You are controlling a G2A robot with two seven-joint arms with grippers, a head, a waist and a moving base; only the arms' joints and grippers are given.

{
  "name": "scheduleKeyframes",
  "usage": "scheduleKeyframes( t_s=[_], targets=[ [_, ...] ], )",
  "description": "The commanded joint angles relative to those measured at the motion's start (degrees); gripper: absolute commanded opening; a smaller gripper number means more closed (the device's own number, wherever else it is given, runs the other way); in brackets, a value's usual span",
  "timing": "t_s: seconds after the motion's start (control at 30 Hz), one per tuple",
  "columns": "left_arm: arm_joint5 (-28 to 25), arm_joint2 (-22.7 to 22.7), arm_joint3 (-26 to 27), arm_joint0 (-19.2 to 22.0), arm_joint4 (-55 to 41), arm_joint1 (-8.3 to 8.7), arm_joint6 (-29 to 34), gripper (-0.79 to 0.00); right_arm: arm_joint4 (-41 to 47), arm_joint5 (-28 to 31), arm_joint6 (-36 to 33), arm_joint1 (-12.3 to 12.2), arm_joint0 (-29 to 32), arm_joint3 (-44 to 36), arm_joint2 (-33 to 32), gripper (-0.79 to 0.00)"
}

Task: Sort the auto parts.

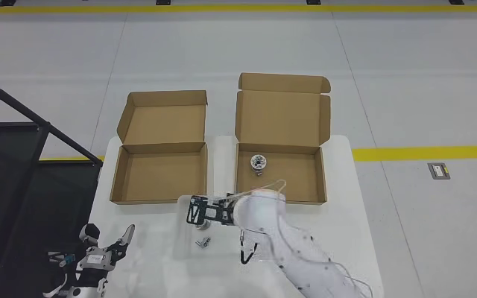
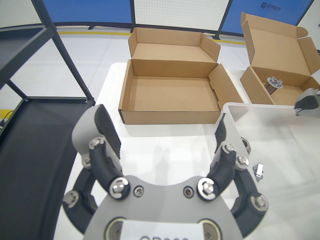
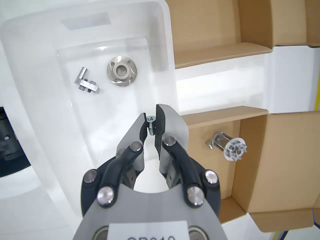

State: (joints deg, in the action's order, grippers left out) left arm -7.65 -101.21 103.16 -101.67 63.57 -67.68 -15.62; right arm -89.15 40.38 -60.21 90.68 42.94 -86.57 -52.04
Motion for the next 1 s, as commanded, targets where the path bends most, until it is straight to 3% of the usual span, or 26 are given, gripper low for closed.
scheduleKeyframes(
  t_s=[0.0,0.2,0.5,0.73,0.9,0.97],
  targets=[
    [0.0,0.0,0.0,0.0,0.0,0.0,0.0,0.0,-0.98,-0.68,-0.32,-0.86,3.16,-5.73,-2.93,-0.785],
    [0.0,0.0,0.0,0.0,0.0,0.0,0.0,0.0,-4.03,-3.06,2.36,-2.31,8.8,-13.88,-7.7,-0.785],
    [0.0,0.0,0.0,0.0,0.0,0.0,0.0,0.0,-4.08,-3.38,2.57,-2.32,8.96,-13.7,-7.74,-0.785],
    [0.0,0.0,0.0,0.0,0.0,0.0,0.0,0.0,0.32,-19.6,5.84,-1.67,4.79,-1.13,-13.01,-0.785],
    [0.0,0.0,0.0,0.0,0.0,0.0,0.0,0.0,4.25,-25.34,5.75,-1.65,0.78,7.7,-17.27,-0.785],
    [0.0,0.0,0.0,0.0,0.0,0.0,0.0,0.0,1.27,-29.14,3.5,-1.72,-0.86,11.29,-17.7,-0.785]
  ],
)
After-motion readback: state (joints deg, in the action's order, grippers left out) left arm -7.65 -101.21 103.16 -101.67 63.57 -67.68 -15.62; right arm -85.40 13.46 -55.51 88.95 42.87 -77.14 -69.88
